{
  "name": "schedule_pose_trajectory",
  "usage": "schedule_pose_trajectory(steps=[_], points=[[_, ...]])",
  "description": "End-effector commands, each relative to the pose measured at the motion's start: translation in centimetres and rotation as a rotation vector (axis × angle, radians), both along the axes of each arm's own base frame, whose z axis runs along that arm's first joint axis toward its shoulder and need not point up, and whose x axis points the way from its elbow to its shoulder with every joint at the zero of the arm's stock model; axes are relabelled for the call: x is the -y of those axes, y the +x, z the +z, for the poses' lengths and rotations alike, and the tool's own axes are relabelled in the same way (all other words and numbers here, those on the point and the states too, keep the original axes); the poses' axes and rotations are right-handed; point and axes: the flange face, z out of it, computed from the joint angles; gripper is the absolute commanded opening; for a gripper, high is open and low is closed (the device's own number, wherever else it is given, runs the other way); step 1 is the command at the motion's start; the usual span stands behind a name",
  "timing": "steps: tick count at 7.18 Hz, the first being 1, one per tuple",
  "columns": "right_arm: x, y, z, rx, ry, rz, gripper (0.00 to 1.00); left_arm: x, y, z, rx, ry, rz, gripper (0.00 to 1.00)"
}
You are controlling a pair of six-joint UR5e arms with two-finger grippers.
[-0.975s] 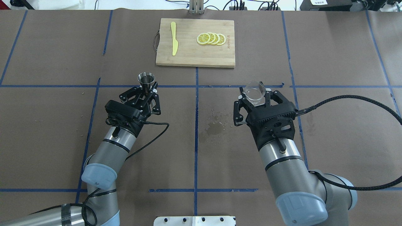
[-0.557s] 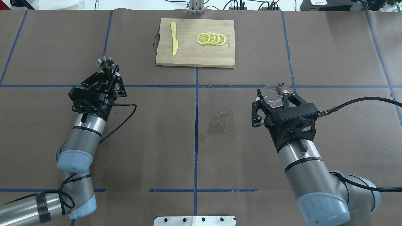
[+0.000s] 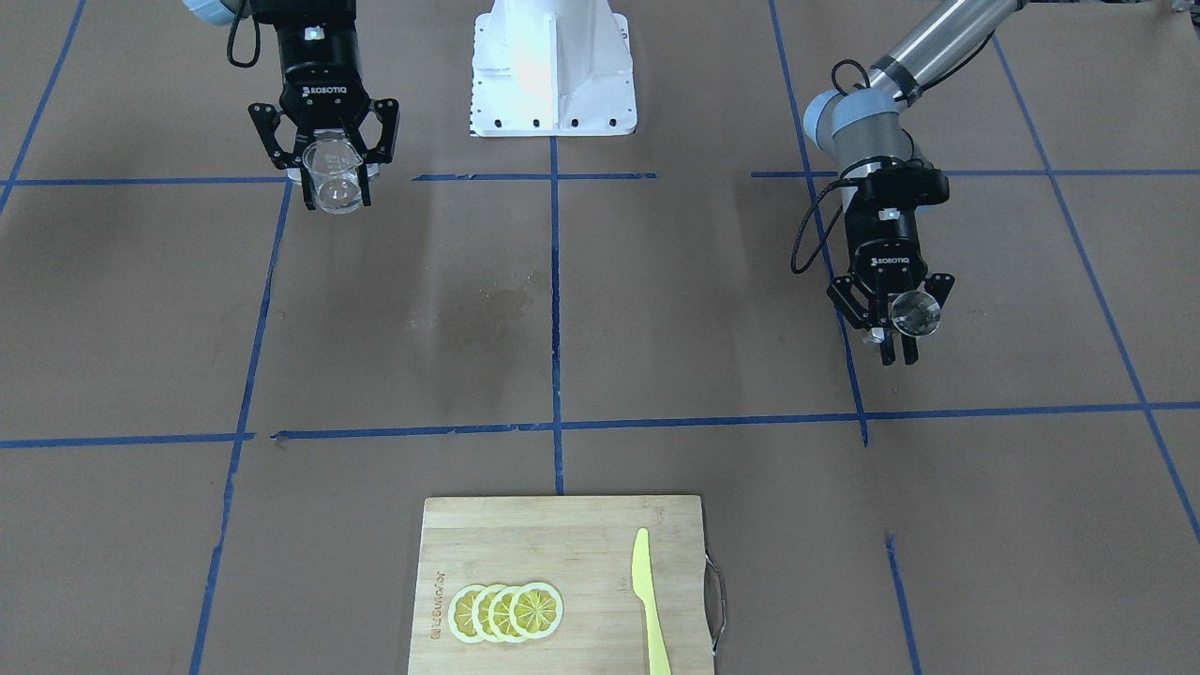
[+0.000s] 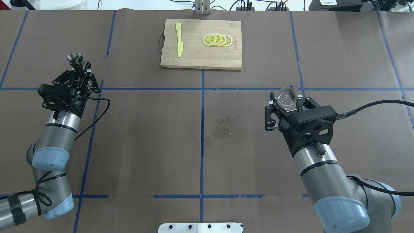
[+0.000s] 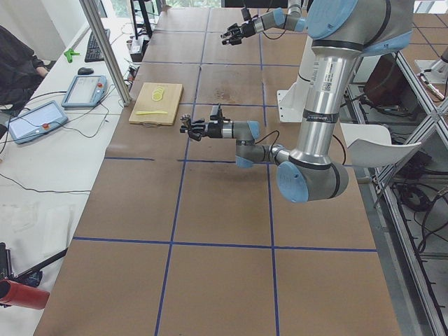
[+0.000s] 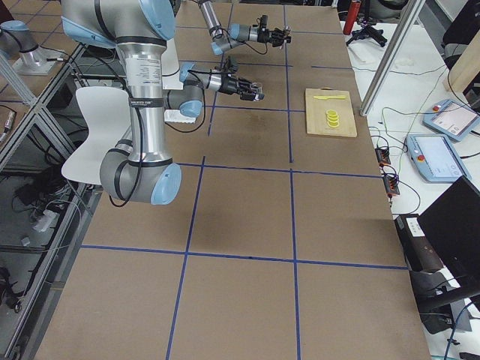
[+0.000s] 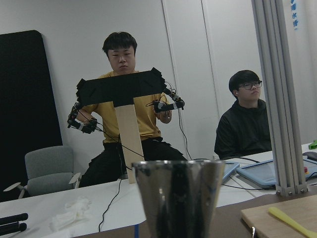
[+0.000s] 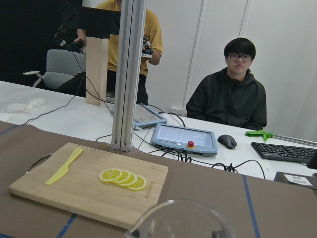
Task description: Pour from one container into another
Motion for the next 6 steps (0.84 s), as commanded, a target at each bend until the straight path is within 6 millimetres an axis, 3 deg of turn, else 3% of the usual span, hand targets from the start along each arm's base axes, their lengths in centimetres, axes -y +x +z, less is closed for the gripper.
schedule_pose_trajectory(steps=[1, 6], points=[[0.2, 0.2, 0.2, -0.003, -0.002, 0.003, 0.0, -0.4, -0.7, 2.7, -0.01, -0.049, 0.023, 0.0], [0.4, 0.4, 0.1, -0.001, -0.001, 0.007, 0.0, -1.5, -2.7, 6.7, -0.115, -0.118, 0.031, 0.0]])
